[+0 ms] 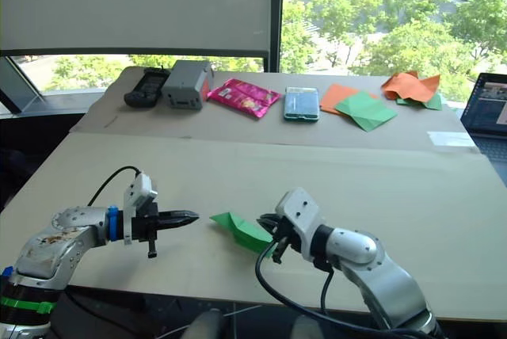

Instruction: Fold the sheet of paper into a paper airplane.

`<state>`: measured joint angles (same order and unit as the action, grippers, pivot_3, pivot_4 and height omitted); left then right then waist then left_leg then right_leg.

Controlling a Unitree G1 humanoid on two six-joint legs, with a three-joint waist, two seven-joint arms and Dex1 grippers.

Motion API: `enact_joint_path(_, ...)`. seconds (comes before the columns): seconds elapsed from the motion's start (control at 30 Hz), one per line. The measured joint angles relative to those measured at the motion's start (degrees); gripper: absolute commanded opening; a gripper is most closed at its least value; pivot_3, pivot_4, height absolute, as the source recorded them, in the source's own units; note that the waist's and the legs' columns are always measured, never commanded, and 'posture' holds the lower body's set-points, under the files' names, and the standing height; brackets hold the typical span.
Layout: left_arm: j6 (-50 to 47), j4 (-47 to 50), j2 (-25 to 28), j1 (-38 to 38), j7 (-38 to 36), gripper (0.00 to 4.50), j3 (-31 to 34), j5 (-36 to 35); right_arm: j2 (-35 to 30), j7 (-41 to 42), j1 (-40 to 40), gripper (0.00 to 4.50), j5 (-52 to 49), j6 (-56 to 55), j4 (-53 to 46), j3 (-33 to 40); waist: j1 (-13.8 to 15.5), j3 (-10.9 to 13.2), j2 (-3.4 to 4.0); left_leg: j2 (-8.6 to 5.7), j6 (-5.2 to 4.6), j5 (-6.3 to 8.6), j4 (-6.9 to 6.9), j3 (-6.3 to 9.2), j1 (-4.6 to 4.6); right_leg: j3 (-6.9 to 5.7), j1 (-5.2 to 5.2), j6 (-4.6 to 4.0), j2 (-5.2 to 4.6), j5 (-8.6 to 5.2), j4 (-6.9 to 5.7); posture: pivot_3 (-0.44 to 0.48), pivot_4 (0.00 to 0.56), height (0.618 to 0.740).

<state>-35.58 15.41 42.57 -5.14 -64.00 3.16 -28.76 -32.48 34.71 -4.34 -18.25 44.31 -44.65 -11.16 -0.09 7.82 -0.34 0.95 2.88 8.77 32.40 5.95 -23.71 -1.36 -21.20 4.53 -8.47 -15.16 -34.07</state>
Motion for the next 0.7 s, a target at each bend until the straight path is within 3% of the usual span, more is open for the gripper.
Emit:
enact_joint_path(0.2, -2.09, 3.08, -0.04, 1.45, 2.39, 0.00, 0.29, -2.81, -1.49, 1.31, 1.08, 3.98, -0.53, -1.54, -1.59, -1.61, 0.10, 0.50, -0.04, 0.05, 0.03, 0.02, -0.01, 0.00, -0.15, -0.20, -0.14, -0.07, -0.13, -0.04, 0.39, 0.000, 0.150, 0.706)
enact_joint_path(0.37, -2.06, 4.04, -0.12, 2.08, 3.83, 0.00, 0.29, -3.12, -2.04, 3.05, 2.02, 3.98, -1.49, -2.76, -1.62, -1.71, -0.50, 0.67, 0.29, 0.01, 0.03, 0.01, 0.00, 0.01, -0.63, -0.75, -0.41, -0.04, -0.43, -0.02, 0.91, 0.000, 0.150, 0.706)
enact_joint_path(0.7, -1.96, 4.54, -0.11, 2.65, 4.45, 0.00, 0.49, -4.40, -0.06, 6.06, 2.72, 3.98, -9.79, -1.21, 3.73, -1.72, 0.21, 0.58, 0.13, 0.16, 0.00, 0.00, 0.17, 0.00, -0.31, -0.82, -0.41, -0.04, -0.35, 0.14, -0.06, 0.000, 0.150, 0.706)
